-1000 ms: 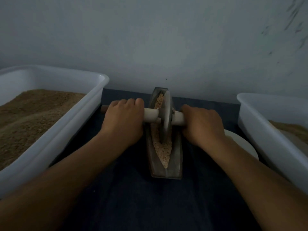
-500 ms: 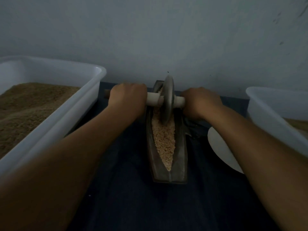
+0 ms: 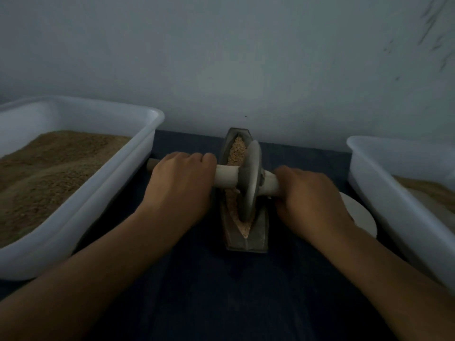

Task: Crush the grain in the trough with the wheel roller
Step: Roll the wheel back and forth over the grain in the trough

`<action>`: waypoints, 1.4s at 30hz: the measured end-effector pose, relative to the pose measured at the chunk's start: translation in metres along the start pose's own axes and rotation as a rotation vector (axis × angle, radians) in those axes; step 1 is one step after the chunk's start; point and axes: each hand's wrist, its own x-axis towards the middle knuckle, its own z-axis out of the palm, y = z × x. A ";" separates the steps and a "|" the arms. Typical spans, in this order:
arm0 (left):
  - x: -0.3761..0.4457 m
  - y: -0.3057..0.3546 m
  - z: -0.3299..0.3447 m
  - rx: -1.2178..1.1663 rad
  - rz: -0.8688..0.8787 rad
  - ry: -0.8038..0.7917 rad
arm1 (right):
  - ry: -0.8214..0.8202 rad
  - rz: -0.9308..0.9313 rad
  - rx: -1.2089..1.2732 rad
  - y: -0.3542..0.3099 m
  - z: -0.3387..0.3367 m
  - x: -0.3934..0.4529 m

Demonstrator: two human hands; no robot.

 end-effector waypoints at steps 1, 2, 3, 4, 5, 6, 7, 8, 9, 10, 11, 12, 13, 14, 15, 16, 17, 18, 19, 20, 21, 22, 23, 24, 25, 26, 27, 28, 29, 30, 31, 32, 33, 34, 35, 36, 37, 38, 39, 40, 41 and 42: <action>-0.003 0.000 -0.002 -0.014 0.004 0.018 | 0.013 -0.001 0.015 -0.001 -0.001 -0.004; -0.005 0.000 -0.003 -0.025 0.009 0.036 | 0.034 -0.004 0.027 -0.001 -0.002 -0.007; -0.006 0.000 -0.003 -0.034 0.016 0.052 | 0.052 -0.006 0.033 -0.001 -0.002 -0.008; -0.007 0.000 -0.003 -0.042 0.021 0.064 | 0.064 -0.007 0.032 -0.001 -0.001 -0.009; -0.007 0.001 -0.001 -0.046 0.024 0.066 | 0.071 -0.007 0.029 -0.001 0.000 -0.008; -0.007 0.001 0.000 -0.045 0.025 0.060 | 0.076 -0.005 0.029 0.000 0.003 -0.006; -0.007 0.001 0.003 -0.038 0.025 0.053 | 0.082 -0.003 0.030 0.001 0.007 -0.003; -0.005 0.001 0.005 -0.027 0.020 0.045 | 0.089 -0.001 0.025 0.002 0.011 0.002; -0.001 0.000 0.008 -0.013 0.014 0.033 | 0.092 0.000 0.009 0.005 0.016 0.007; 0.003 -0.001 0.010 -0.002 0.009 0.013 | 0.085 0.003 -0.013 0.007 0.021 0.013; 0.008 -0.002 0.013 0.001 0.007 -0.011 | 0.069 0.011 -0.041 0.010 0.026 0.020; 0.014 -0.003 0.015 -0.002 0.004 -0.033 | 0.048 0.023 -0.071 0.013 0.031 0.027; 0.022 -0.003 0.018 -0.006 -0.001 -0.050 | 0.025 0.040 -0.099 0.015 0.035 0.035; 0.030 -0.004 0.021 -0.009 -0.007 -0.060 | 0.001 0.060 -0.117 0.018 0.038 0.043; 0.039 -0.004 0.023 -0.009 -0.014 -0.068 | -0.025 0.082 -0.117 0.020 0.041 0.052; 0.048 -0.005 0.026 -0.006 -0.025 -0.078 | -0.055 0.105 -0.101 0.022 0.044 0.061; 0.057 -0.006 0.029 0.005 -0.039 -0.090 | -0.091 0.130 -0.078 0.024 0.046 0.070; 0.066 -0.007 0.032 0.019 -0.052 -0.105 | -0.130 0.150 -0.054 0.027 0.048 0.079; 0.074 -0.008 0.035 0.031 -0.060 -0.121 | -0.169 0.163 -0.035 0.030 0.050 0.089; 0.082 -0.009 0.037 0.039 -0.065 -0.139 | -0.210 0.170 -0.025 0.034 0.051 0.099; 0.089 -0.010 0.039 0.041 -0.071 -0.155 | -0.261 0.170 -0.026 0.037 0.051 0.108; 0.095 -0.010 0.040 0.040 -0.079 -0.170 | -0.317 0.166 -0.033 0.040 0.051 0.116; 0.100 -0.010 0.041 0.037 -0.087 -0.182 | -0.361 0.164 -0.039 0.042 0.051 0.122; 0.103 -0.010 0.041 0.035 -0.096 -0.192 | -0.384 0.166 -0.042 0.043 0.052 0.126; 0.105 -0.011 0.041 0.036 -0.103 -0.199 | -0.385 0.172 -0.045 0.043 0.052 0.127; 0.104 -0.011 0.042 0.041 -0.105 -0.201 | -0.369 0.178 -0.053 0.042 0.052 0.126; 0.102 -0.011 0.042 0.047 -0.105 -0.199 | -0.345 0.182 -0.062 0.041 0.052 0.123; 0.099 -0.010 0.042 0.051 -0.102 -0.195 | -0.319 0.182 -0.068 0.039 0.051 0.119; 0.094 -0.009 0.040 0.053 -0.098 -0.189 | -0.292 0.179 -0.068 0.036 0.050 0.112; 0.088 -0.008 0.038 0.053 -0.095 -0.183 | -0.265 0.174 -0.063 0.034 0.048 0.105; 0.081 -0.007 0.035 0.050 -0.097 -0.175 | -0.235 0.165 -0.054 0.031 0.045 0.098; 0.073 -0.006 0.032 0.047 -0.105 -0.168 | -0.204 0.151 -0.043 0.029 0.042 0.090; 0.064 -0.004 0.030 0.046 -0.114 -0.158 | -0.171 0.134 -0.038 0.026 0.039 0.081; 0.055 -0.002 0.027 0.046 -0.119 -0.140 | -0.139 0.117 -0.042 0.024 0.036 0.073; 0.046 0.000 0.025 0.048 -0.122 -0.112 | -0.113 0.099 -0.048 0.021 0.034 0.065; 0.037 0.002 0.022 0.053 -0.117 -0.085 | -0.090 0.082 -0.052 0.018 0.032 0.057; 0.029 0.005 0.019 0.054 -0.106 -0.064 | -0.068 0.069 -0.049 0.015 0.030 0.049; 0.023 0.007 0.015 0.047 -0.093 -0.045 | -0.047 0.059 -0.037 0.013 0.026 0.041; 0.018 0.008 0.011 0.038 -0.080 -0.027 | -0.030 0.050 -0.020 0.011 0.023 0.034; 0.013 0.009 0.007 0.030 -0.067 -0.015 | -0.023 0.042 -0.001 0.009 0.020 0.026; 0.009 0.009 0.003 0.020 -0.053 -0.008 | -0.023 0.034 0.019 0.007 0.016 0.019; 0.005 0.009 0.000 0.001 -0.037 0.002 | -0.023 0.028 0.035 0.005 0.012 0.012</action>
